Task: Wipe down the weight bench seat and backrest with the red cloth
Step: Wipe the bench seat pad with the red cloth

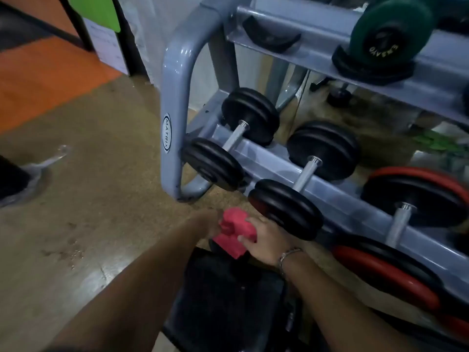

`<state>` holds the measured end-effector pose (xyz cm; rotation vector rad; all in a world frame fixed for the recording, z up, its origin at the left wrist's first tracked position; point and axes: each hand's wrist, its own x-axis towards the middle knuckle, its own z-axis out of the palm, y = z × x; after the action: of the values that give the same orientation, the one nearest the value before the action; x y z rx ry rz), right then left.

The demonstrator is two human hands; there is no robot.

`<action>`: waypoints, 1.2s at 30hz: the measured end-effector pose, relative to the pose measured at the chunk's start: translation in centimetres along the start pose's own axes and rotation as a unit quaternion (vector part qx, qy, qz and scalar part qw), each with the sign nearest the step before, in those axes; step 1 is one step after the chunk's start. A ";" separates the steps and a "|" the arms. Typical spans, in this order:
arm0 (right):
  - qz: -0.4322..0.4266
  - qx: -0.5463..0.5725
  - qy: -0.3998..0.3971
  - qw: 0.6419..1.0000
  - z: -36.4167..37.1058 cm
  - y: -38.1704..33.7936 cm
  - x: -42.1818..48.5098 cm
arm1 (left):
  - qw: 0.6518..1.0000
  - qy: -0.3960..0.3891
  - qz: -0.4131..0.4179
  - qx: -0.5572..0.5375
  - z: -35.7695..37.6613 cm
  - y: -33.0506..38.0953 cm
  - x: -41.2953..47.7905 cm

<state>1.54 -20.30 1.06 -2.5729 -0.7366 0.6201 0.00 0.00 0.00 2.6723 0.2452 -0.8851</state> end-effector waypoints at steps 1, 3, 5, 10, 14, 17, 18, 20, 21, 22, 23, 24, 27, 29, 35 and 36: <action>0.003 -0.007 -0.006 1.000 0.6 0.2 0.2 | 1.000 -0.007 -0.014 -0.009 0.7 -0.4 0.7; 0.008 -0.017 -0.012 1.000 2.0 0.7 0.8 | 0.998 -0.027 -0.040 -0.033 2.1 -1.6 2.1; 0.014 -0.008 -0.027 0.999 3.1 0.9 0.9 | 0.997 -0.050 -0.050 -0.035 3.3 -2.6 3.5; 0.022 -0.001 -0.031 0.999 3.9 1.4 1.8 | 0.991 -0.110 -0.050 -0.052 4.0 -3.4 5.3; 0.021 -0.016 -0.027 0.999 3.7 1.8 2.2 | 0.988 -0.099 -0.055 -0.103 4.5 -3.9 6.1; 0.026 -0.019 -0.021 0.999 3.7 2.0 2.2 | 0.989 -0.030 -0.049 -0.135 4.8 -4.4 6.4; 0.029 -0.017 -0.020 0.999 3.7 2.0 2.1 | 0.986 0.012 -0.045 -0.158 4.8 -4.4 6.3; 0.033 -0.013 -0.023 0.999 3.4 1.7 1.6 | 0.971 0.090 -0.037 -0.220 4.3 -3.8 5.4; 0.035 -0.015 -0.025 0.999 3.2 1.5 1.1 | 0.962 0.121 -0.025 -0.244 3.8 -3.3 4.7; 0.035 -0.016 -0.024 0.999 2.8 1.3 0.7 | 0.954 0.144 -0.013 -0.261 3.2 -2.6 3.9; 0.037 -0.014 -0.021 0.999 2.2 1.0 0.3 | 0.947 0.160 -0.006 -0.277 2.5 -2.0 3.2; 0.041 -0.005 -0.015 0.999 1.5 0.6 0.0 | 0.941 0.176 0.002 -0.288 1.7 -1.3 2.3; 0.051 0.051 0.020 0.997 -0.8 -0.7 -1.4 | 0.930 0.194 0.037 -0.310 -1.0 0.7 -0.8; 0.046 0.097 0.053 0.993 -2.5 -1.8 -2.7 | 0.916 0.200 0.058 -0.344 -2.4 1.9 -3.0; 0.012 0.151 0.058 0.987 -5.2 -3.8 -5.9 | 0.868 0.180 0.120 -0.447 -5.2 5.0 -9.2; 0.004 0.157 0.054 0.986 -5.4 -4.2 -6.7 | 0.859 0.172 0.134 -0.464 -5.4 5.6 -10.3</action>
<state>-2.46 -22.15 9.49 -2.2999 -0.5443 0.5449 -3.73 -3.96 11.68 1.8431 0.2774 -0.1024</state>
